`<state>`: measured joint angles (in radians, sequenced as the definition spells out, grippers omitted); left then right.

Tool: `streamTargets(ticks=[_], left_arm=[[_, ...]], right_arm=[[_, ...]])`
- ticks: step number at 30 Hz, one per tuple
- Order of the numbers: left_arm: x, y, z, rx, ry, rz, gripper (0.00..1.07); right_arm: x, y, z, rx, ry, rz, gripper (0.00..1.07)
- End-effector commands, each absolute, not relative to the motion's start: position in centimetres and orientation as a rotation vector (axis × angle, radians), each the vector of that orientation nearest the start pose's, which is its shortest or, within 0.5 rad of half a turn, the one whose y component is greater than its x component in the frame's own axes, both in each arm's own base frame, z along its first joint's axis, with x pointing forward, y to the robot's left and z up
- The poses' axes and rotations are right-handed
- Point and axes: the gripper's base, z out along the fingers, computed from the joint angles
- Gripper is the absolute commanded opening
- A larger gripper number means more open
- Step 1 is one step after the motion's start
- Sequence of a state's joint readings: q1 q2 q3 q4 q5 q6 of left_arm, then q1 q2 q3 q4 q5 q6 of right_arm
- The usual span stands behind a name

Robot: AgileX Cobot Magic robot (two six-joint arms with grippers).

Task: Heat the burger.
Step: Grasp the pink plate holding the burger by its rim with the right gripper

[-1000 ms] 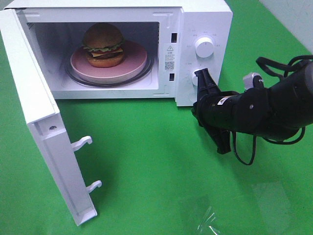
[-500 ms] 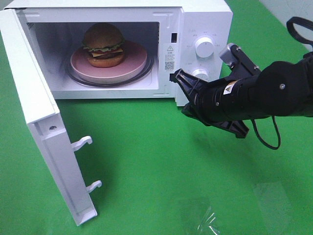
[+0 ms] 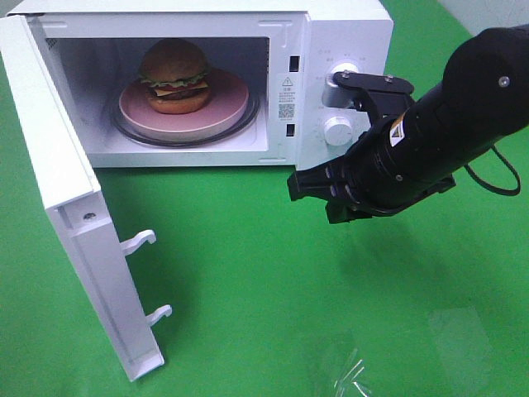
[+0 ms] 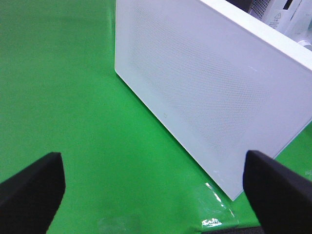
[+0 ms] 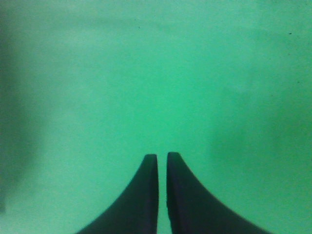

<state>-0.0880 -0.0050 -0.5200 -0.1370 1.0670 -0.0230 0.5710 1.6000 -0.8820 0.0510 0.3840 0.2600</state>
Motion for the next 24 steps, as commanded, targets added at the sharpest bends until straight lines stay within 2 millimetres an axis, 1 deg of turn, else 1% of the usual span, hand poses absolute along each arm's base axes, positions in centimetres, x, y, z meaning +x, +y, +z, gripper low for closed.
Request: streamTargets(ticks=[1, 2, 3, 4, 6, 7, 8, 9, 10, 11, 12, 13, 14, 15, 17, 18, 19, 22, 24], left_arm=[[-1.0, -1.0, 28.2, 0.074, 2.021, -0.234, 0.91], [-1.0, -1.0, 28.2, 0.074, 2.021, -0.234, 0.91], [-1.0, -1.0, 28.2, 0.074, 2.021, -0.234, 0.91], [-1.0, -1.0, 28.2, 0.074, 2.021, -0.234, 0.91], [-1.0, -1.0, 28.2, 0.074, 2.021, -0.234, 0.91], [-1.0, -1.0, 28.2, 0.074, 2.021, -0.234, 0.91], [-1.0, -1.0, 28.2, 0.074, 2.021, -0.234, 0.91], [-1.0, -1.0, 28.2, 0.074, 2.021, -0.234, 0.91], [-1.0, -1.0, 28.2, 0.074, 2.021, -0.234, 0.91], [-1.0, -1.0, 28.2, 0.074, 2.021, -0.234, 0.91], [-1.0, -1.0, 28.2, 0.074, 2.021, -0.234, 0.91], [-1.0, -1.0, 28.2, 0.074, 2.021, -0.234, 0.91], [-1.0, -1.0, 28.2, 0.074, 2.021, -0.234, 0.91], [-1.0, -1.0, 28.2, 0.074, 2.021, -0.234, 0.91], [-1.0, -1.0, 28.2, 0.074, 2.021, -0.234, 0.91], [-1.0, -1.0, 28.2, 0.074, 2.021, -0.234, 0.91], [-1.0, -1.0, 28.2, 0.074, 2.021, -0.234, 0.91], [-1.0, -1.0, 28.2, 0.074, 2.021, -0.234, 0.91], [-1.0, -1.0, 28.2, 0.074, 2.021, -0.234, 0.91]], right_arm=[[26.0, 16.8, 20.6, -0.695, 2.571, 0.227, 0.08], [26.0, 16.8, 20.6, -0.695, 2.571, 0.227, 0.08], [26.0, 16.8, 20.7, -0.776, 2.555, 0.205, 0.08], [26.0, 16.8, 20.7, -0.776, 2.555, 0.205, 0.08], [25.9, 16.8, 21.2, -1.115, 2.466, 0.114, 0.08], [25.9, 16.8, 21.2, -1.115, 2.466, 0.114, 0.08], [25.9, 16.8, 21.3, -1.256, 2.405, 0.08, 0.08], [25.9, 16.8, 21.3, -1.256, 2.405, 0.08, 0.08], [25.9, 16.8, 21.3, -1.392, 2.331, 0.046, 0.08], [25.9, 16.8, 21.3, -1.392, 2.331, 0.046, 0.08], [26.0, 16.8, 21.3, -1.517, 2.243, 0.01, 0.09], [26.0, 16.8, 21.3, -1.517, 2.243, 0.01, 0.09], [26.0, 16.8, 21.3, -1.585, 2.196, -0.011, 0.1], [26.0, 16.8, 21.3, -1.585, 2.196, -0.011, 0.1], [26.0, 16.7, 21.3, -1.798, 2.031, -0.092, 0.16], [26.0, 16.7, 21.3, -1.798, 2.031, -0.092, 0.16], [26.2, 16.5, 21.3, -1.893, 1.947, -0.156, 0.2], [26.3, 16.4, 21.4, -1.93, 1.908, -0.186, 0.23], [26.8, 16.4, 21.6, -1.966, 1.796, -0.278, 0.38]])
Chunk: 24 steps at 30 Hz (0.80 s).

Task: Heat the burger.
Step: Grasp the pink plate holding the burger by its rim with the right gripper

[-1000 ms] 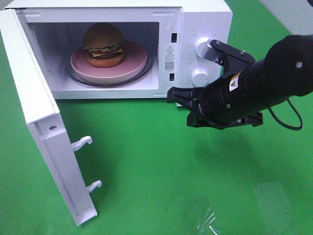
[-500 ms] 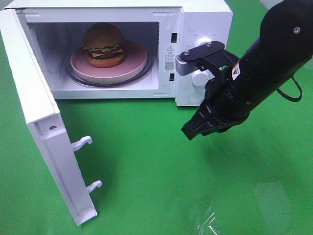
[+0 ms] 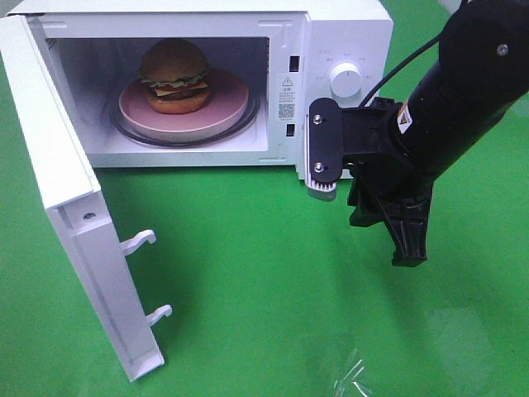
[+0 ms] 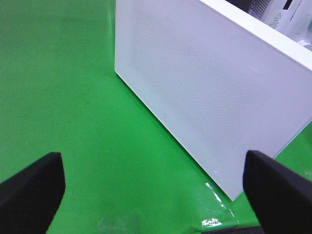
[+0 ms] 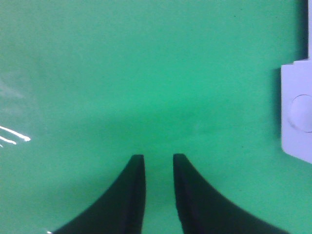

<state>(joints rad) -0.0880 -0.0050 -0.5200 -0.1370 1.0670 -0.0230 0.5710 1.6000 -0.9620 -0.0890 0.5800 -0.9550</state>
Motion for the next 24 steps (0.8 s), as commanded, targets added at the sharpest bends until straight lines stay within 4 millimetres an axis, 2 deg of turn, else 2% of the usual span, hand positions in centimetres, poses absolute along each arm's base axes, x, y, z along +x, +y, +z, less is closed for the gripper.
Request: streamTargets(ticks=[1, 2, 3, 4, 5, 6, 7, 8, 9, 10, 11, 14, 18, 24], left_arm=[[-1.0, -1.0, 28.2, 0.074, 2.021, -0.234, 0.91], [-1.0, -1.0, 28.2, 0.074, 2.021, -0.234, 0.91], [-1.0, -1.0, 28.2, 0.074, 2.021, -0.234, 0.91], [-1.0, -1.0, 28.2, 0.074, 2.021, -0.234, 0.91], [-1.0, -1.0, 28.2, 0.074, 2.021, -0.234, 0.91], [-1.0, -1.0, 28.2, 0.074, 2.021, -0.234, 0.91], [-1.0, -1.0, 28.2, 0.074, 2.021, -0.234, 0.91], [-1.0, -1.0, 28.2, 0.074, 2.021, -0.234, 0.91], [-1.0, -1.0, 28.2, 0.074, 2.021, -0.234, 0.91], [-1.0, -1.0, 28.2, 0.074, 2.021, -0.234, 0.91], [-1.0, -1.0, 28.2, 0.074, 2.021, -0.234, 0.91], [-1.0, -1.0, 28.2, 0.074, 2.021, -0.234, 0.91], [-1.0, -1.0, 28.2, 0.074, 2.021, -0.234, 0.91], [-1.0, -1.0, 28.2, 0.074, 2.021, -0.234, 0.91]], right_arm=[[26.8, 16.4, 21.6, -1.966, 1.796, -0.278, 0.38], [27.2, 16.5, 21.8, -1.961, 1.745, -0.311, 0.47], [27.2, 16.5, 21.8, -1.961, 1.745, -0.311, 0.47], [27.5, 16.8, 22.1, -1.94, 1.696, -0.332, 0.59], [27.5, 16.8, 22.1, -1.94, 1.696, -0.332, 0.59], [27.6, 16.9, 22.2, -1.923, 1.673, -0.337, 0.66], [27.9, 17.1, 22.5, -1.894, 1.635, -0.343, 0.77], [27.9, 17.1, 22.5, -1.894, 1.635, -0.343, 0.77], [27.9, 17.7, 22.7, -1.887, 1.575, -0.352, 0.88], [27.9, 17.7, 22.7, -1.887, 1.575, -0.352, 0.88], [27.8, 18.2, 22.9, -1.913, 1.503, -0.386, 0.93], [27.8, 18.5, 23.0, -1.92, 1.471, -0.396, 0.94], [27.5, 19.9, 23.4, -1.917, 1.342, -0.411, 0.93], [27.8, 20.4, 23.7, -1.915, 1.336, -0.41, 0.92]])
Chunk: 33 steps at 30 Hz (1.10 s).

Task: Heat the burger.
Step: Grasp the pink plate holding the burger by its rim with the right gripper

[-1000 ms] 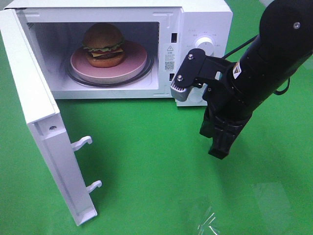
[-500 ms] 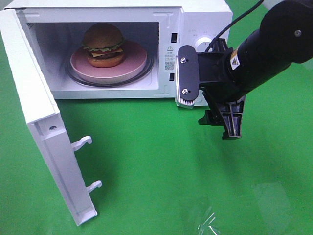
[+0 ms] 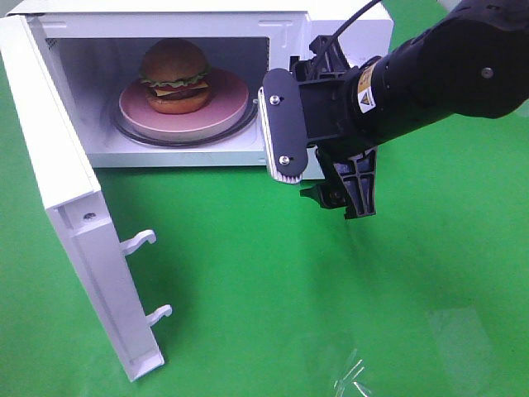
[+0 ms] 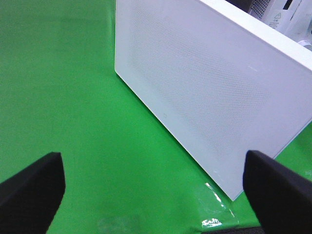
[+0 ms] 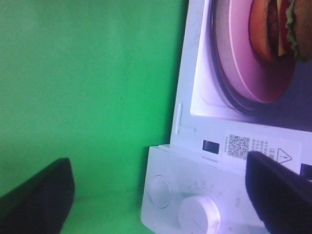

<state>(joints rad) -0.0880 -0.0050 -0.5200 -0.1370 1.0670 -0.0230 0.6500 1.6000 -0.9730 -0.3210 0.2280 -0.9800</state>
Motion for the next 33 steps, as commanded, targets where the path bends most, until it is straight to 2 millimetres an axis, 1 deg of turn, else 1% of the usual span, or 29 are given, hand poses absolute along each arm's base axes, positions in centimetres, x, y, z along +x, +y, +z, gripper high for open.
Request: streamTargets(ticks=[1, 4, 5, 6, 7, 8, 9, 10, 11, 12, 14, 15, 16, 17, 18, 19, 20, 22, 27, 29, 32, 33], left_arm=[[-1.0, -1.0, 28.2, 0.074, 2.021, -0.234, 0.91], [-1.0, -1.0, 28.2, 0.074, 2.021, -0.234, 0.91], [-1.0, -1.0, 28.2, 0.074, 2.021, -0.234, 0.91], [-1.0, -1.0, 28.2, 0.074, 2.021, -0.234, 0.91], [-1.0, -1.0, 28.2, 0.074, 2.021, -0.234, 0.91], [-1.0, -1.0, 28.2, 0.074, 2.021, -0.234, 0.91], [-1.0, -1.0, 28.2, 0.074, 2.021, -0.234, 0.91], [-1.0, -1.0, 28.2, 0.074, 2.021, -0.234, 0.91], [-1.0, -1.0, 28.2, 0.074, 2.021, -0.234, 0.91], [-1.0, -1.0, 28.2, 0.074, 2.021, -0.234, 0.91], [-1.0, -1.0, 28.2, 0.074, 2.021, -0.234, 0.91], [-1.0, -1.0, 28.2, 0.074, 2.021, -0.234, 0.91], [-1.0, -1.0, 28.2, 0.074, 2.021, -0.234, 0.91], [-1.0, -1.0, 28.2, 0.074, 2.021, -0.234, 0.91], [-1.0, -1.0, 28.2, 0.074, 2.021, -0.234, 0.91], [-1.0, -1.0, 28.2, 0.074, 2.021, -0.234, 0.91], [-1.0, -1.0, 28.2, 0.074, 2.021, -0.234, 0.91], [-1.0, -1.0, 28.2, 0.074, 2.021, -0.234, 0.91], [-1.0, -1.0, 28.2, 0.074, 2.021, -0.234, 0.91], [-1.0, -1.0, 28.2, 0.074, 2.021, -0.234, 0.91], [-1.0, -1.0, 28.2, 0.074, 2.021, -0.234, 0.91], [-1.0, -1.0, 28.2, 0.074, 2.021, -0.234, 0.91]], right_arm=[[28.2, 20.7, 23.7, -1.912, 1.334, -0.413, 0.92], [28.6, 21.1, 23.6, -1.915, 1.333, -0.418, 0.92], [29.0, 22.0, 23.4, -1.924, 1.316, -0.417, 0.92], [29.1, 22.4, 23.3, -1.924, 1.311, -0.415, 0.92], [29.1, 22.4, 23.3, -1.924, 1.311, -0.415, 0.92], [29.6, 23.3, 23.0, -1.933, 1.304, -0.414, 0.92], [29.6, 23.3, 23.0, -1.933, 1.304, -0.414, 0.92], [30.3, 23.8, 22.6, -1.924, 1.311, -0.408, 0.92], [30.3, 23.8, 22.6, -1.924, 1.311, -0.408, 0.92], [30.9, 24.4, 22.3, -1.925, 1.311, -0.407, 0.92], [31.2, 24.6, 22.1, -1.927, 1.311, -0.407, 0.91], [31.9, 25.1, 21.7, -1.931, 1.307, -0.411, 0.91], [31.9, 25.1, 21.7, -1.931, 1.307, -0.411, 0.91], [32.6, 25.7, 21.3, -1.933, 1.304, -0.413, 0.91], [32.6, 25.7, 21.3, -1.933, 1.304, -0.413, 0.91], [33.2, 26.2, 20.9, -1.94, 1.301, -0.42, 0.91], [33.2, 26.2, 20.9, -1.94, 1.301, -0.42, 0.91], [34.0, 26.8, 20.1, -1.947, 1.308, -0.422, 0.91], [35.0, 27.5, 19.3, -1.956, 1.317, -0.425, 0.91], [35.9, 28.2, 18.6, -1.977, 1.299, -0.449, 0.9], [36.1, 28.4, 18.6, -1.974, 1.296, -0.452, 0.9], [36.6, 28.7, 18.2, -1.974, 1.299, -0.45, 0.9]])
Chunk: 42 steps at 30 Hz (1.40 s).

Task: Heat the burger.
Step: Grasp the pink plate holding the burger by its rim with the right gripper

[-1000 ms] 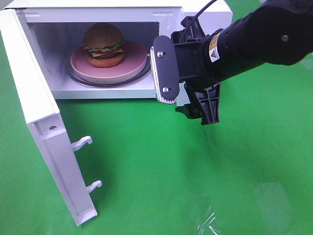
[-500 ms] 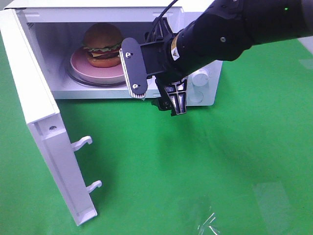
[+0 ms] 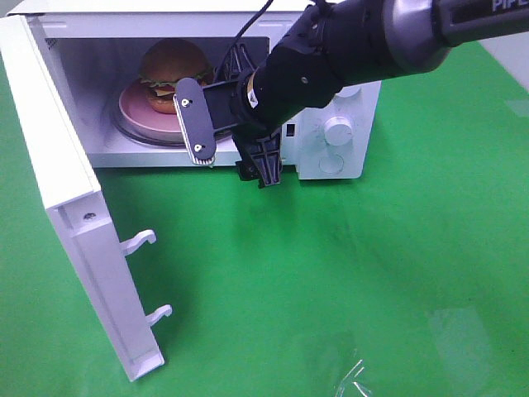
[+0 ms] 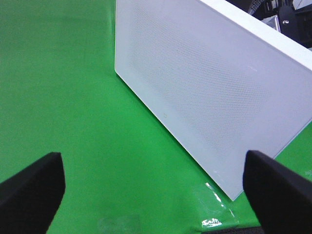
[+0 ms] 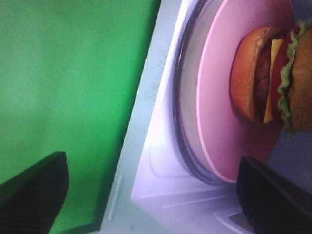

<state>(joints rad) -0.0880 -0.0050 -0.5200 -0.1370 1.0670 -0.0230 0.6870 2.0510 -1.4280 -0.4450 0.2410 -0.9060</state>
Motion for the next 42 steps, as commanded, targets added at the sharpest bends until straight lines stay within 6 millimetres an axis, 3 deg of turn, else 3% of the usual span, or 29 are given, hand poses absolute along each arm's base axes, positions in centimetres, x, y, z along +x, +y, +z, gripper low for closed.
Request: streamTargets(ticks=[1, 15, 42], left_arm=[[-1.0, -1.0, 28.2, 0.074, 2.021, -0.234, 0.91], [-1.0, -1.0, 28.2, 0.074, 2.021, -0.234, 0.91], [-1.0, -0.9, 28.2, 0.073, 2.022, -0.22, 0.91]], right_arm=[[36.6, 28.7, 18.2, -1.974, 1.299, -0.45, 0.9], [40.4, 31.4, 16.4, -1.941, 1.316, -0.474, 0.88], [43.9, 33.5, 13.3, -1.851, 1.378, -0.446, 0.85]])
